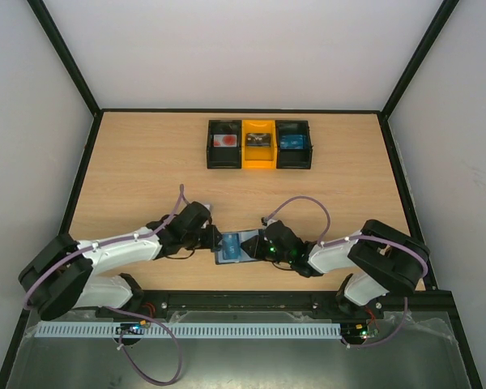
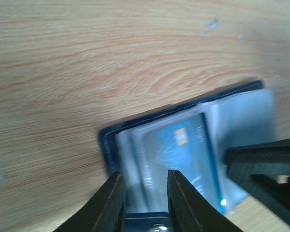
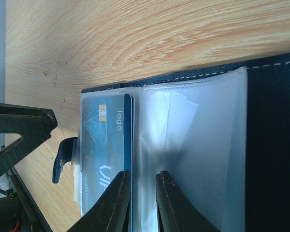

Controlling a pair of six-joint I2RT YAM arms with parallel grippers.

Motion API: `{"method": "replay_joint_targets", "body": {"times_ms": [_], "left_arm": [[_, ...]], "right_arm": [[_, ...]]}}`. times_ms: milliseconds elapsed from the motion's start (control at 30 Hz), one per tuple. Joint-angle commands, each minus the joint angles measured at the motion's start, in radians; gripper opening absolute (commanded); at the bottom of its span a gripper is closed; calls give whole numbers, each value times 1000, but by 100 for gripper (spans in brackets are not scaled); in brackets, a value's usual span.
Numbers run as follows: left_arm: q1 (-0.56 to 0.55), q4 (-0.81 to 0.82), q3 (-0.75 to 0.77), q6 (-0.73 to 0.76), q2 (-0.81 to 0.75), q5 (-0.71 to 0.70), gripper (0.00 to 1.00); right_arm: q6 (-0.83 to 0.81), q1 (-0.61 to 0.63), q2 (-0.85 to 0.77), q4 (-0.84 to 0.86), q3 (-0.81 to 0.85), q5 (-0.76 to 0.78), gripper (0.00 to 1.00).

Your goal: Take the credit cards out of the card holder

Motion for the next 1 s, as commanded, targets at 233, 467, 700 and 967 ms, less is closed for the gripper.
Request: {"method": "replay_joint_targets", "body": {"times_ms": [233, 467, 700, 967], "left_arm": [[1, 110, 11, -21, 29, 65, 23], [2, 133, -18, -26, 93, 66, 15], [2, 166, -60, -38, 103, 74, 5], [3, 209, -96, -53, 102, 89, 3]], "right_arm": [[17, 8, 22, 30, -9, -4, 17], [15, 9, -14, 6, -5, 7, 17], [7, 9, -3, -2, 20, 2, 15], [8, 9, 45, 26, 29, -15, 14]]}}
